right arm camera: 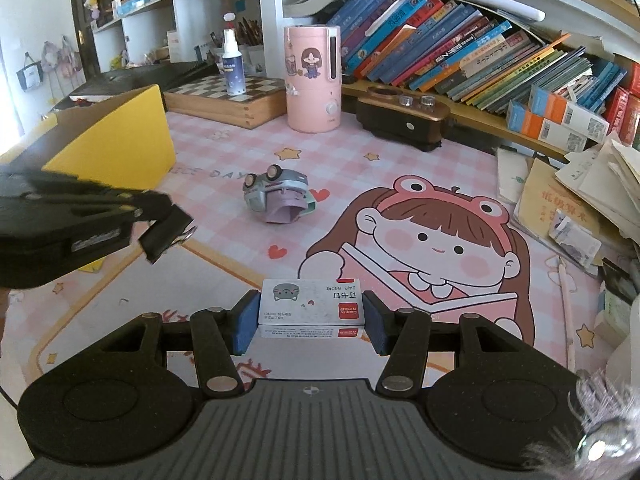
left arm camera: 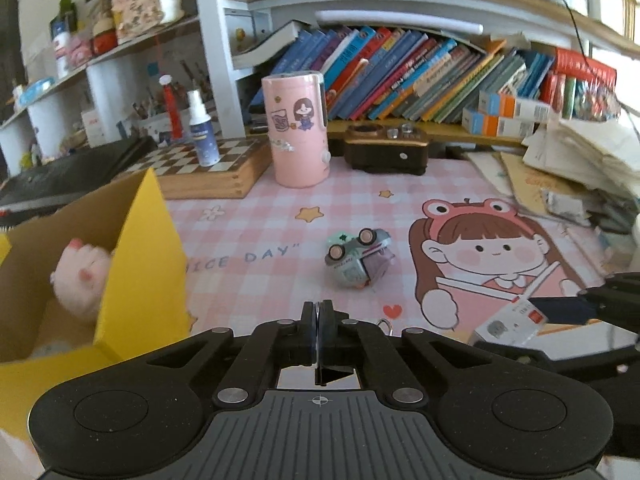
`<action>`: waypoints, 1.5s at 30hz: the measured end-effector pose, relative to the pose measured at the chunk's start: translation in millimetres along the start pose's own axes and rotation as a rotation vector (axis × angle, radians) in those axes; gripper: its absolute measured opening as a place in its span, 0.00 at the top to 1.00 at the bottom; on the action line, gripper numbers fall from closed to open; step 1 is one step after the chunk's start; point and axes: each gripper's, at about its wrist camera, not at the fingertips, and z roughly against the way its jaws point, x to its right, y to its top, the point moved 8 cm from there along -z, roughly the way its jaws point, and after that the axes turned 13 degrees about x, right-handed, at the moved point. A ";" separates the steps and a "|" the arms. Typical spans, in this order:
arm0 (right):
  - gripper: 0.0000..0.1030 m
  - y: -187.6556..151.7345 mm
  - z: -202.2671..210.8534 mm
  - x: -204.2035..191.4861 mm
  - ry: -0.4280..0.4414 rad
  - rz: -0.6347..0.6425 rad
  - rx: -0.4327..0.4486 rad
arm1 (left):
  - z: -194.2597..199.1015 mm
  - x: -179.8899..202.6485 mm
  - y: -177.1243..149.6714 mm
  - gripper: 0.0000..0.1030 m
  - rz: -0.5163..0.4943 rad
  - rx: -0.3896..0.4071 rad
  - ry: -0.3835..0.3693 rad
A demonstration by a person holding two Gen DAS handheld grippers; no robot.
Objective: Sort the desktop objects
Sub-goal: 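Carry the white box and binder clip with both tools toward the yellow box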
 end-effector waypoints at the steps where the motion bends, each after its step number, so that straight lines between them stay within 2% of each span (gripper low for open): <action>1: 0.50 0.5 2.9 -1.5 0.001 -0.003 0.000 | 6.2 -2.1 -0.7 1.00 0.011 0.004 -0.001; 9: 0.50 9.9 32.7 -21.3 0.018 -0.047 0.002 | 53.9 -25.1 -7.9 1.00 0.105 0.025 -0.001; 17: 0.50 7.7 50.0 -55.0 0.022 -0.040 -0.003 | 84.1 -51.8 -27.7 1.00 0.133 0.017 0.011; 31: 0.50 -26.6 75.3 -124.0 0.025 -0.065 -0.087 | 133.1 -88.8 -63.5 1.00 0.143 -0.018 -0.029; 45: 0.50 -54.6 104.8 -202.4 0.092 -0.036 -0.123 | 188.5 -131.9 -103.3 1.00 0.182 -0.042 -0.010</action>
